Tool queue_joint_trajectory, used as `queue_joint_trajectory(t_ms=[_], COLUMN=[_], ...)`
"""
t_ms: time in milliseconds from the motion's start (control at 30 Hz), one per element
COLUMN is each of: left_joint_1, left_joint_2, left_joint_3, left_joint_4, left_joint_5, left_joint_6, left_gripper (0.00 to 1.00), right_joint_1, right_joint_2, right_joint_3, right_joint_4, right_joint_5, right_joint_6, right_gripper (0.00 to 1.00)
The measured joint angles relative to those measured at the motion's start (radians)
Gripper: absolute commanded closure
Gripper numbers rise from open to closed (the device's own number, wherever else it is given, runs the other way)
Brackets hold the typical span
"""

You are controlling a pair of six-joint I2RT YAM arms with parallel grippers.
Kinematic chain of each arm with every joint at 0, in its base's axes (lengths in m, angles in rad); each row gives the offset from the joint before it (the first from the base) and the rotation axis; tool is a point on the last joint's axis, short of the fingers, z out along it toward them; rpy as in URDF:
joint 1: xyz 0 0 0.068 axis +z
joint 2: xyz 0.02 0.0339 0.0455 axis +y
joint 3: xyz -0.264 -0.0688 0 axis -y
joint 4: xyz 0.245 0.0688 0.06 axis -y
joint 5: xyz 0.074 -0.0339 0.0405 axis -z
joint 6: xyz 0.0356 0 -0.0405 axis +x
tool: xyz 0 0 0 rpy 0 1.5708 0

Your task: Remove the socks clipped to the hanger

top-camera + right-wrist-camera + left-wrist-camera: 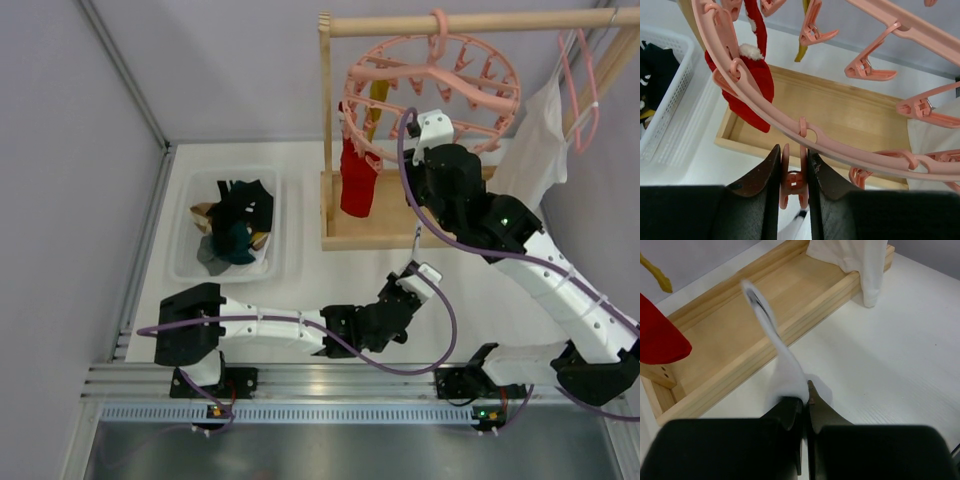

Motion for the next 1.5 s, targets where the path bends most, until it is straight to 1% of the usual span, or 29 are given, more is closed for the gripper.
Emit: queue_joint_trajectory(t_ms=[100, 133, 233, 267, 367, 400, 433, 467, 500, 533, 600, 733, 767, 867, 900, 1033, 1167, 1367, 1400, 1500], left_joint_1=[-0.002, -0.002, -0.002, 0.000, 0.009, 0.013, 0.018, 0.024, 0.029, 0.035, 0.042, 0.043, 0.043, 0.043, 0.045, 0.078, 0.150, 0.249, 0.274, 0.434], left_joint_2=[0.000, 0.000, 0.000, 0.000, -0.008, -0.013, -0.019, -0.025, -0.034, -0.046, -0.074, -0.137, -0.163, -0.212, -0.229, -0.298, -0.401, -0.675, -0.711, -0.780], left_joint_3=[-0.001, -0.003, -0.025, -0.035, -0.081, -0.097, -0.111, -0.125, -0.138, -0.151, -0.172, -0.182, -0.183, -0.184, -0.184, -0.192, -0.203, -0.201, -0.200, -0.170], left_joint_4=[0.000, 0.000, 0.001, 0.001, 0.000, 0.000, -0.001, -0.002, -0.001, -0.002, -0.004, -0.021, -0.033, -0.071, -0.091, -0.193, -0.368, -0.620, -0.648, -0.759], left_joint_5=[-0.014, -0.021, -0.033, -0.035, -0.042, -0.043, -0.045, -0.048, -0.049, -0.051, -0.059, -0.079, -0.089, -0.116, -0.125, -0.136, -0.143, -0.165, -0.159, -0.115], left_joint_6=[0.001, 0.001, 0.000, 0.000, -0.008, -0.012, -0.015, -0.019, -0.023, -0.026, -0.028, -0.036, -0.043, -0.066, -0.079, -0.161, -0.259, -0.396, -0.415, -0.465], left_gripper=[1.00, 1.00, 1.00, 1.00, 1.00, 1.00, 1.00, 1.00, 1.00, 1.00, 1.00, 1.00, 1.00, 1.00, 1.00, 1.00, 1.00, 1.00, 1.00, 1.00], right_joint_1=[0.000, 0.000, -0.001, -0.001, -0.006, -0.008, -0.013, -0.017, -0.021, -0.024, -0.026, -0.028, -0.028, -0.029, -0.029, -0.031, -0.032, -0.032, -0.032, -0.032], right_joint_2=[-0.017, -0.021, -0.034, -0.038, -0.048, -0.051, -0.055, -0.058, -0.061, -0.063, -0.069, -0.089, -0.098, -0.128, -0.142, -0.207, -0.307, -0.484, -0.499, -0.532], right_joint_3=[-0.022, -0.026, -0.039, -0.041, -0.059, -0.066, -0.072, -0.079, -0.085, -0.090, -0.098, -0.126, -0.135, -0.168, -0.183, -0.245, -0.335, -0.480, -0.491, -0.507], right_joint_4=[0.015, 0.019, 0.030, 0.033, 0.052, 0.060, 0.064, 0.070, 0.075, 0.077, 0.080, 0.085, 0.086, 0.089, 0.092, 0.101, 0.108, 0.121, 0.121, 0.122], right_joint_5=[-0.001, -0.001, -0.002, -0.002, -0.010, -0.016, -0.022, -0.029, -0.036, -0.042, -0.051, -0.074, -0.079, -0.102, -0.111, -0.129, -0.145, -0.154, -0.154, -0.154], right_joint_6=[0.002, 0.002, 0.008, 0.010, 0.017, 0.019, 0.021, 0.027, 0.027, 0.032, 0.037, 0.046, 0.048, 0.055, 0.056, 0.062, 0.071, 0.075, 0.077, 0.087], right_gripper=[0.97, 1.00, 1.00, 0.99, 0.93, 0.89, 0.74, 0.68, 0.52, 0.43, 0.39, 0.26, 0.21, 0.10, 0.01, 0.01, 0.01, 0.01, 0.00, 0.01])
